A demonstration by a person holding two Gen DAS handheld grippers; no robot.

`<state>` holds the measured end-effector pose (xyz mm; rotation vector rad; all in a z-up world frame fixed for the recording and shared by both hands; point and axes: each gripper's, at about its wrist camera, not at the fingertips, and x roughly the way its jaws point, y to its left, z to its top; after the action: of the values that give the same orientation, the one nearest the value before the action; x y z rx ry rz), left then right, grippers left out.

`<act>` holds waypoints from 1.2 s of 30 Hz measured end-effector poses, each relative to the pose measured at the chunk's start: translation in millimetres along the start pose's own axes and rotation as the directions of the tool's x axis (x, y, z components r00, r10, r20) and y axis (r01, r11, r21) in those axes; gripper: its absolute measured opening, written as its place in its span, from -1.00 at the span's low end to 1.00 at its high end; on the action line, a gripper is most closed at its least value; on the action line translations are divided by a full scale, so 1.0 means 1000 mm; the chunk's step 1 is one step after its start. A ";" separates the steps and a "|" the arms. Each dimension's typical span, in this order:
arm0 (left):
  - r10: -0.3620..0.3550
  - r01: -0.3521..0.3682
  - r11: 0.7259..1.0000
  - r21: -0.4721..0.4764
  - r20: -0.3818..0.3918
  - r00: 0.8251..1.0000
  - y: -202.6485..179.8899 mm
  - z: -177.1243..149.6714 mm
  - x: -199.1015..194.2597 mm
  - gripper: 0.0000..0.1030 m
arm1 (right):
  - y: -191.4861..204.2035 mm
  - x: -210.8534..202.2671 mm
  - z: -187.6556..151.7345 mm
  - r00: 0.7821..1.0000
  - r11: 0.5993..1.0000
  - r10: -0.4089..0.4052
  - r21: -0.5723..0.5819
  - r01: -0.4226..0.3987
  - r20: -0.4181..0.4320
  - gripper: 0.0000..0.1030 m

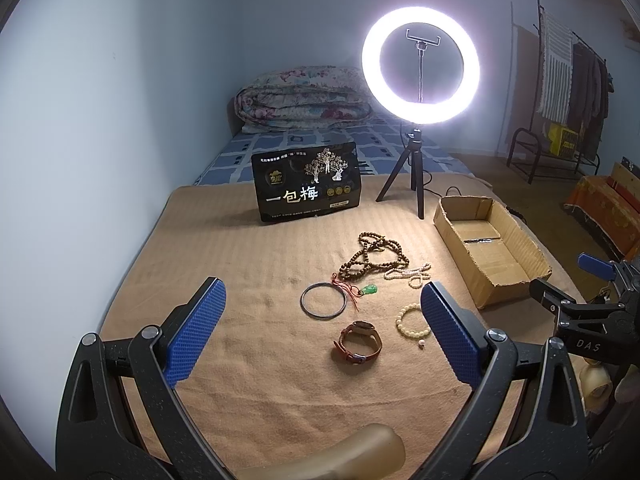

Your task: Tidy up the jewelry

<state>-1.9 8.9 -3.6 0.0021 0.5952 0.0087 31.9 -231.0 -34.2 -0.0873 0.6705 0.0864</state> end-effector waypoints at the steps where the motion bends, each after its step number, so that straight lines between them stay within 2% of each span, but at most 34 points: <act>1: 0.001 -0.001 1.000 0.000 -0.002 1.000 0.001 -0.001 0.000 0.94 | 0.000 0.000 -0.001 1.000 1.000 0.000 0.000 0.000 -0.001 0.99; 10: 0.014 -0.015 1.000 -0.019 -0.049 0.999 0.010 -0.007 0.017 0.94 | -0.001 0.002 0.000 1.000 1.000 0.007 0.003 -0.007 -0.021 0.99; 15: 0.029 -0.030 0.999 -0.021 -0.080 0.996 0.016 -0.006 0.028 0.93 | 0.002 0.008 -0.001 0.998 0.999 0.044 -0.008 -0.045 -0.053 0.99; 22: -0.002 -0.007 0.998 -0.056 -0.166 0.986 0.023 -0.010 0.048 0.93 | 0.005 0.022 -0.001 0.990 0.995 0.101 -0.012 -0.102 -0.101 0.99; 27: -0.019 0.004 0.997 -0.074 -0.202 0.979 0.024 -0.012 0.058 0.93 | 0.013 0.037 -0.004 0.975 0.988 0.146 -0.032 -0.153 -0.166 0.89; 34: -0.026 0.006 0.997 -0.076 -0.264 0.964 0.020 -0.020 0.081 0.93 | 0.013 0.064 -0.006 0.939 0.974 0.227 0.042 -0.224 -0.259 0.81; 36: -0.032 0.011 0.997 -0.074 -0.292 0.956 0.020 -0.023 0.092 0.82 | 0.015 0.072 -0.007 0.929 0.970 0.245 0.054 -0.239 -0.279 0.81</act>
<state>61.0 29.4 -74.1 -0.0767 0.8916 0.0090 82.2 -213.6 -85.9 0.0032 0.9684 0.3098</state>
